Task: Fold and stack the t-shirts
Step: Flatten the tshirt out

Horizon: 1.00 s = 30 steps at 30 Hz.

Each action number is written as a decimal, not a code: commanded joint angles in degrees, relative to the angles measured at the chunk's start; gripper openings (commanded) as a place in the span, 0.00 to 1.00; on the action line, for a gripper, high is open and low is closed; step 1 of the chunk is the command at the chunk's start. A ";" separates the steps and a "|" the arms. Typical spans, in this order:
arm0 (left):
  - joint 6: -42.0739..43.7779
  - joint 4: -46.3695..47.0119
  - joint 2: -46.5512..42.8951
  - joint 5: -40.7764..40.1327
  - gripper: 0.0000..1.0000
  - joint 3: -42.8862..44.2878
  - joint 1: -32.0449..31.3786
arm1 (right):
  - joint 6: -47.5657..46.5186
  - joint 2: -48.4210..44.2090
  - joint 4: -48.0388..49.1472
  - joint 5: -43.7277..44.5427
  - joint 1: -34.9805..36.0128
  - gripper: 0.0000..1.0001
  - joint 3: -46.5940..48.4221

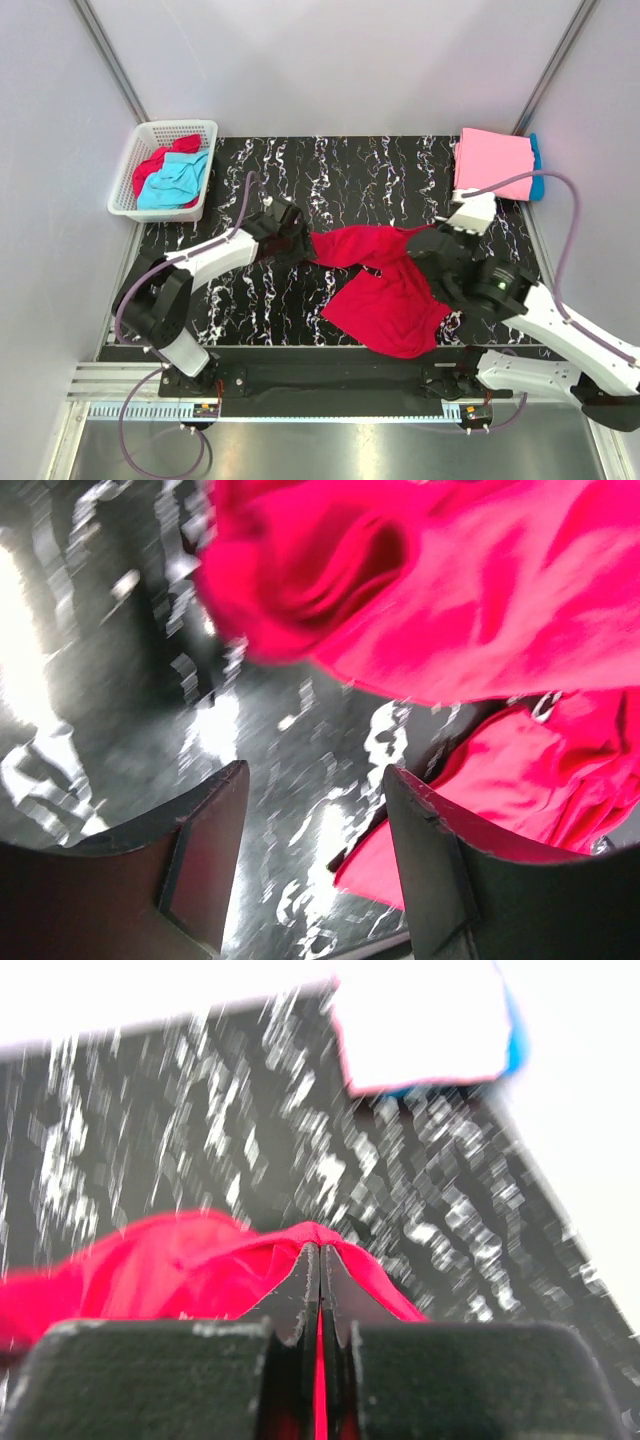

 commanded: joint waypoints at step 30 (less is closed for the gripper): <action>0.02 -8.14 2.58 -16.32 0.66 2.84 -10.10 | -15.47 -4.40 2.69 20.03 -0.65 0.00 13.35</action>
